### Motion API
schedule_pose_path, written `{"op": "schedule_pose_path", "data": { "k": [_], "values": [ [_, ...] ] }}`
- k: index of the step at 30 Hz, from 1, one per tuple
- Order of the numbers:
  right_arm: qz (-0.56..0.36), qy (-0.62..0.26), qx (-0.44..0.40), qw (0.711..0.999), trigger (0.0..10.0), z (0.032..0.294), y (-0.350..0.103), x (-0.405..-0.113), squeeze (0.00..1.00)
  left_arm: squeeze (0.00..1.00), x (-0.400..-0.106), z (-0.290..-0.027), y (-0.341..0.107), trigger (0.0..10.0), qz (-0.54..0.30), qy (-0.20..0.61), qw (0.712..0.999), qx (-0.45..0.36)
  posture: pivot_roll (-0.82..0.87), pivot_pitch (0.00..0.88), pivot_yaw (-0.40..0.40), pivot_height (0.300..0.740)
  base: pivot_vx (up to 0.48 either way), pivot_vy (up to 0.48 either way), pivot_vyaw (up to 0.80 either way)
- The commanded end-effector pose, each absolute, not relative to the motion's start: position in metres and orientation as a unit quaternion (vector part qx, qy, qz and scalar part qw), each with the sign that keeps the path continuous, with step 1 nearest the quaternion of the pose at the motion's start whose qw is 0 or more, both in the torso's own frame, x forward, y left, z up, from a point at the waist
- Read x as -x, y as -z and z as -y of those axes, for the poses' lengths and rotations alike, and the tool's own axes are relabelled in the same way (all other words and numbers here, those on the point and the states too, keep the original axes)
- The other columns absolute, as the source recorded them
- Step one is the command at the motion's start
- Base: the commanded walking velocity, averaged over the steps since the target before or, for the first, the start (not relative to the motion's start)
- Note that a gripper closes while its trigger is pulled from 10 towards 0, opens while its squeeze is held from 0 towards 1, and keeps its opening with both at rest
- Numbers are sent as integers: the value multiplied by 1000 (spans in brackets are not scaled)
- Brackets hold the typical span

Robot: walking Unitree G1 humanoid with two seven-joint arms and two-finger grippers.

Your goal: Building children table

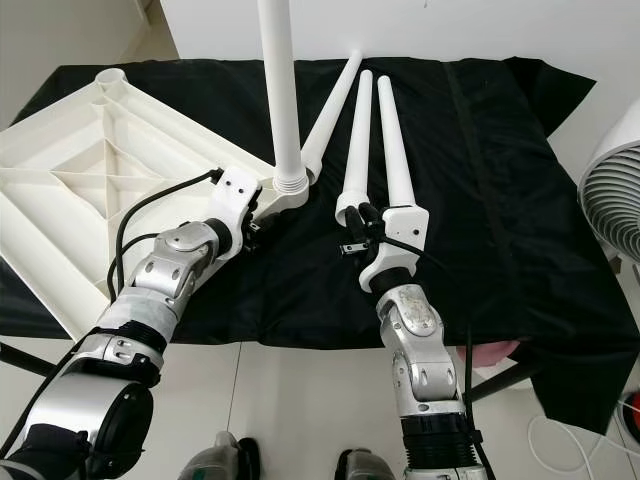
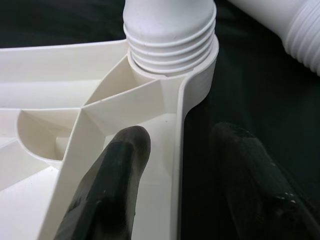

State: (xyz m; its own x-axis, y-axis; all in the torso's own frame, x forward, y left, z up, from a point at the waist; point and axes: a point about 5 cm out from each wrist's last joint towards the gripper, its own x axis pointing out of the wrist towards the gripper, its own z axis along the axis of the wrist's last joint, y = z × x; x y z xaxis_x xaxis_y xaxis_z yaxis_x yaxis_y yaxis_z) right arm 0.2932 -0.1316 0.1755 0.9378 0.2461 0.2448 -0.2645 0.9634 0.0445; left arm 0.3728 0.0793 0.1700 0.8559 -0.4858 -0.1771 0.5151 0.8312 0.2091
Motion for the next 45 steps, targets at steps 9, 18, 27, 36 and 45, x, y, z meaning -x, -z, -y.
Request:
{"op": "schedule_pose_path", "data": {
  "k": [9, 18, 27, 36, 45],
  "values": [
    [115, -136, -36, 983, 10000, 129, -173, -295, 0, 0, -368, -80, -185, 10000, -12, 254, 960, -116, -107, 70, 66, 740, 0, 0, 0],
    [119, -129, -36, 984, 10000, 131, -174, -296, 0, 0, -360, -75, -203, 10000, 44, 264, 959, -92, -103, 76, 69, 740, 0, 0, 0],
    [125, -124, -34, 984, 10000, 132, -176, -299, 0, 0, -356, -78, -215, 10000, 90, 245, 962, -86, -95, 76, 71, 740, 0, 0, 0],
    [135, -109, -26, 984, 10000, 136, -180, -305, 0, 0, -346, -82, -225, 10000, 145, 218, 964, -45, -89, 74, 70, 740, 0, 0, 0],
    [139, -68, -9, 988, 10000, 143, -186, -317, 0, 0, -334, -86, -222, 10000, 159, 193, 968, -7, -93, 65, 62, 740, 0, 0, 0]
  ]
}}
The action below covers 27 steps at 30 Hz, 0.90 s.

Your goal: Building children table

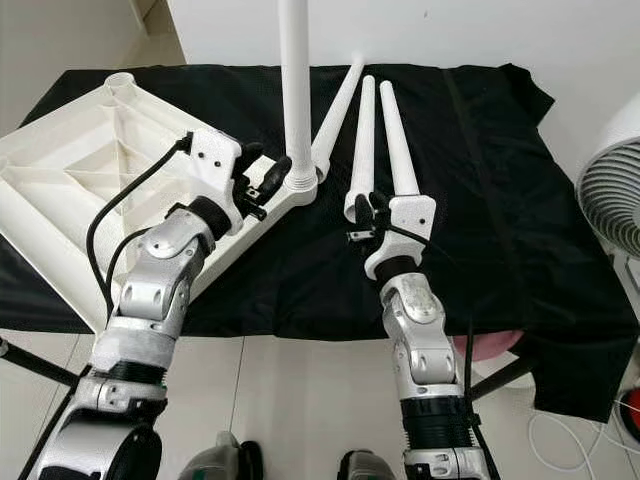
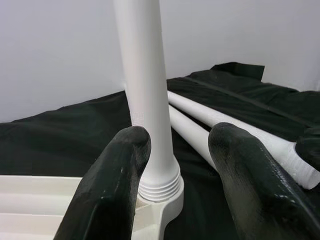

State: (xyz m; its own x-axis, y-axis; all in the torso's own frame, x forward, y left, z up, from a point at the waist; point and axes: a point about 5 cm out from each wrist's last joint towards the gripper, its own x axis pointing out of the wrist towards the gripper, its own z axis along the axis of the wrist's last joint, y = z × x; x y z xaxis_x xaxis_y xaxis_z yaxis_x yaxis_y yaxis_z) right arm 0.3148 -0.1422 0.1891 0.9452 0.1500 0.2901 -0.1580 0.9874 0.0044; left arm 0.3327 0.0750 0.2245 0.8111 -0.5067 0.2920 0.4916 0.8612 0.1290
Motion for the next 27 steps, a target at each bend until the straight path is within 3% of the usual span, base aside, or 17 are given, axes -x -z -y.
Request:
{"op": "schedule_pose_path", "data": {
  "k": [1, 13, 14, 27],
  "values": [
    [137, -63, -6, 988, 10000, 144, -186, -318, 0, 0, -333, -87, -221, 10000, 159, 193, 968, -4, -93, 65, 62, 740, 0, 0, 0],
    [102, 31, 24, 994, 10000, 167, -191, -345, 0, 0, -326, -84, -213, 10000, 140, 211, 967, 12, -123, 80, 52, 740, 0, 0, 0],
    [106, 40, 20, 993, 10000, 170, -196, -349, 1000, 0, -324, -83, -214, 10000, 140, 213, 967, 15, -128, 84, 51, 740, 0, 0, 0],
    [99, 76, 16, 992, 10000, 189, -203, -363, 1000, 0, -322, -81, -224, 10000, 147, 211, 966, 27, -113, 87, 65, 740, 0, 0, 0]
  ]
}}
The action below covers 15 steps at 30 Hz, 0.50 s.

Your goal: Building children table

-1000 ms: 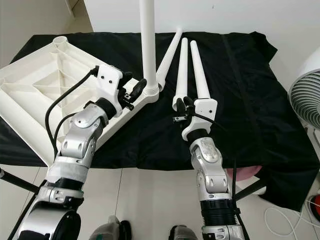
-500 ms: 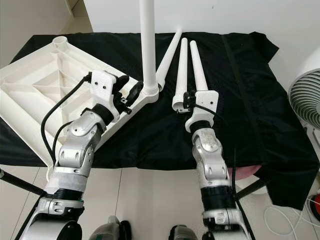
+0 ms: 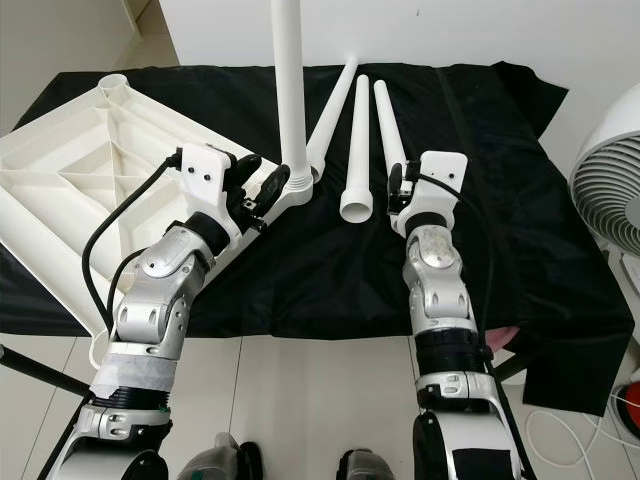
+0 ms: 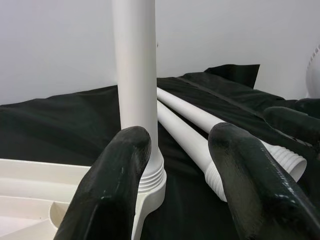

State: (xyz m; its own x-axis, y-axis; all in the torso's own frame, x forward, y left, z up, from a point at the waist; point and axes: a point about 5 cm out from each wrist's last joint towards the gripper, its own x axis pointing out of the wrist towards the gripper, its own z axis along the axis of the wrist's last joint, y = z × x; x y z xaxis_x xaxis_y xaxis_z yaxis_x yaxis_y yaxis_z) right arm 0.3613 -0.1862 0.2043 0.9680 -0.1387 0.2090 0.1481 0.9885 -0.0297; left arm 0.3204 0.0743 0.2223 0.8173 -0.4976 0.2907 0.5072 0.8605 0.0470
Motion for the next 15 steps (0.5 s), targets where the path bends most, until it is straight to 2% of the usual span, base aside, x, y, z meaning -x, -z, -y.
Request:
{"op": "schedule_pose_path", "data": {
  "k": [1, 8, 9, 10, 15],
  "values": [
    [95, 74, 14, 993, 10000, 190, -202, -364, 1000, 0, -321, -80, -225, 10000, 146, 210, 966, 30, -112, 87, 67, 740, 0, 0, 0],
    [63, 68, 31, 995, 10000, 195, -192, -367, 1000, 0, -316, -76, -222, 10000, 139, 214, 966, 30, -106, 83, 66, 740, 0, 0, 0],
    [52, 62, 35, 996, 10000, 196, -189, -368, 663, 0, -315, -76, -222, 10000, 138, 213, 967, 32, -106, 85, 66, 740, 0, 0, 0],
    [40, 47, 35, 997, 10000, 196, -185, -369, 0, 0, -315, -75, -222, 10000, 137, 213, 967, 34, -109, 86, 66, 740, 0, 0, 0],
    [20, 13, 41, 999, 10000, 195, -178, -371, 0, 0, -314, -73, -222, 10000, 133, 215, 967, 36, -111, 92, 70, 740, 0, 0, 0]
  ]
}}
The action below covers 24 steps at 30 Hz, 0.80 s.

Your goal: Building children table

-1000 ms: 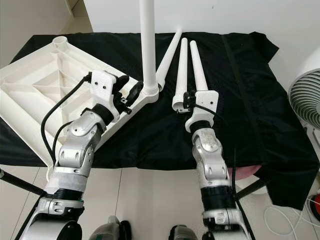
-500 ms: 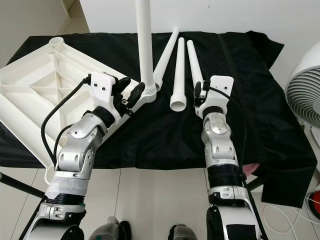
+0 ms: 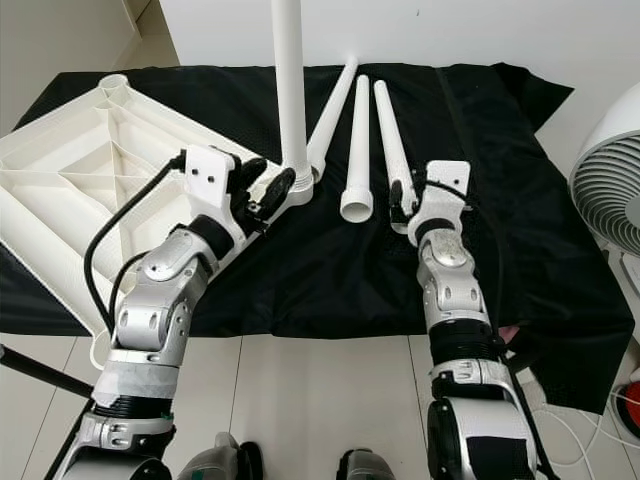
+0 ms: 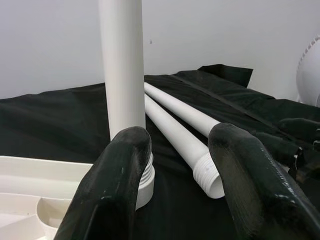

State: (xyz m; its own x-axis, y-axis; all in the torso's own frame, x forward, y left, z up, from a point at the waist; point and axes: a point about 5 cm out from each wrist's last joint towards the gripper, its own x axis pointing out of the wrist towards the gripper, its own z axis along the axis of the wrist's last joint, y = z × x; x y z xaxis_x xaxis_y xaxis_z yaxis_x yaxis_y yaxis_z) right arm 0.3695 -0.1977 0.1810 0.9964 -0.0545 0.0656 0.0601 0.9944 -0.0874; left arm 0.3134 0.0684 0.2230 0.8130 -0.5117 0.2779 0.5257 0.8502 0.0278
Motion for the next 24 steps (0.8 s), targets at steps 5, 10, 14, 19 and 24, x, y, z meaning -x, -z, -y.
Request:
{"op": "schedule_pose_path", "data": {
  "k": [5, 10, 14, 19, 24],
  "values": [
    [3, -24, 46, 999, 10000, 191, -169, -374, 0, 0, -312, -72, -220, 10000, 128, 218, 967, 34, -107, 97, 75, 740, 0, 0, 0],
    [-7, -27, 35, 999, 10000, 193, -166, -376, 0, 0, -310, -71, -221, 10000, 126, 220, 967, 32, -107, 97, 75, 740, 0, 0, 0],
    [-11, -20, 37, 999, 10000, 195, -163, -379, 0, 0, -310, -72, -223, 10000, 128, 221, 966, 28, -91, 90, 78, 740, 0, 0, 0],
    [-21, -20, 35, 999, 10000, 195, -158, -381, 0, 0, -311, -71, -225, 10000, 131, 221, 966, 26, -88, 85, 77, 740, 0, 0, 0],
    [-32, -36, 38, 998, 10000, 193, -154, -383, 0, 0, -311, -70, -226, 10000, 133, 222, 966, 15, -74, 81, 66, 740, 0, 0, 0]
  ]
}}
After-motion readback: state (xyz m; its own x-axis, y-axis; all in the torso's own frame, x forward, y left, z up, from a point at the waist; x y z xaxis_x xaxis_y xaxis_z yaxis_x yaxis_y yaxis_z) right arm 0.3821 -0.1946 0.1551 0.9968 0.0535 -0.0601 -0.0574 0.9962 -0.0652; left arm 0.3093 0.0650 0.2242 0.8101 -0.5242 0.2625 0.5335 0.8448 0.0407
